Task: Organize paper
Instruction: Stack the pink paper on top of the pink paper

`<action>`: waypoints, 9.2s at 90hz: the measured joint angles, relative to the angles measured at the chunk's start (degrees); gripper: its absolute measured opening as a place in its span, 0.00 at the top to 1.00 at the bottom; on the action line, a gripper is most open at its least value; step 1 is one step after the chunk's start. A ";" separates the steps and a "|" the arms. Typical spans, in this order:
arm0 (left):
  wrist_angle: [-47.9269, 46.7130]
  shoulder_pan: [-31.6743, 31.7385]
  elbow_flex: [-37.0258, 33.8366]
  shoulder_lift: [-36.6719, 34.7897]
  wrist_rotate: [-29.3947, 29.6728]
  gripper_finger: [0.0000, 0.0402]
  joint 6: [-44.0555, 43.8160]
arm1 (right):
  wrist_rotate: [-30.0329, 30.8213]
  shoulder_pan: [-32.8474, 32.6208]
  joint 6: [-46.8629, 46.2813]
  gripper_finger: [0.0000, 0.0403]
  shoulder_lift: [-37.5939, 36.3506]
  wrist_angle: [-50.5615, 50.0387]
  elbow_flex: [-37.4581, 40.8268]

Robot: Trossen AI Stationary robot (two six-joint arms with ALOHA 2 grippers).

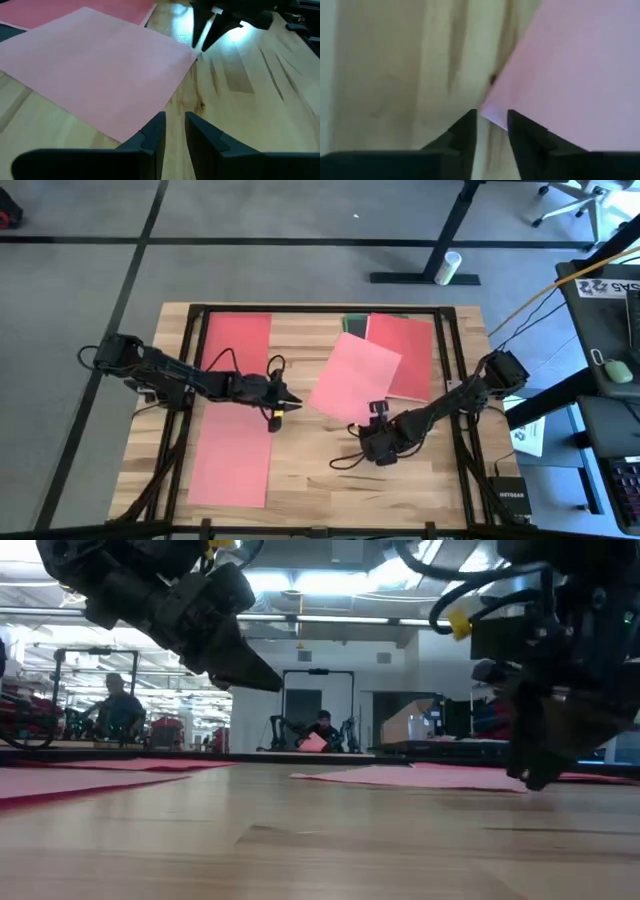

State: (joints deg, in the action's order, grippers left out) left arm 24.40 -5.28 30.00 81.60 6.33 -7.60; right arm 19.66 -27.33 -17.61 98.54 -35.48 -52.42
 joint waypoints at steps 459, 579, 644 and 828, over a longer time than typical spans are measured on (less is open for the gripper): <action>0.77 -1.40 8.07 24.65 5.66 0.86 1.90 | -7.10 -0.22 5.53 1.00 1.90 8.97 -1.86; 0.79 -1.46 7.87 24.81 5.20 0.86 1.38 | 16.97 -2.01 1.21 0.62 6.43 9.04 -1.68; 0.79 -1.44 7.87 24.85 5.22 0.86 1.55 | 15.36 -2.25 1.31 0.62 5.84 5.68 -7.36; 0.79 -1.16 7.85 24.85 5.24 0.86 1.60 | 23.58 -7.48 9.07 0.66 5.88 9.21 0.70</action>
State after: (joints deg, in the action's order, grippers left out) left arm 25.19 -6.44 37.85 106.45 11.57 -6.00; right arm 43.24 -34.81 -8.54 104.42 -26.27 -51.72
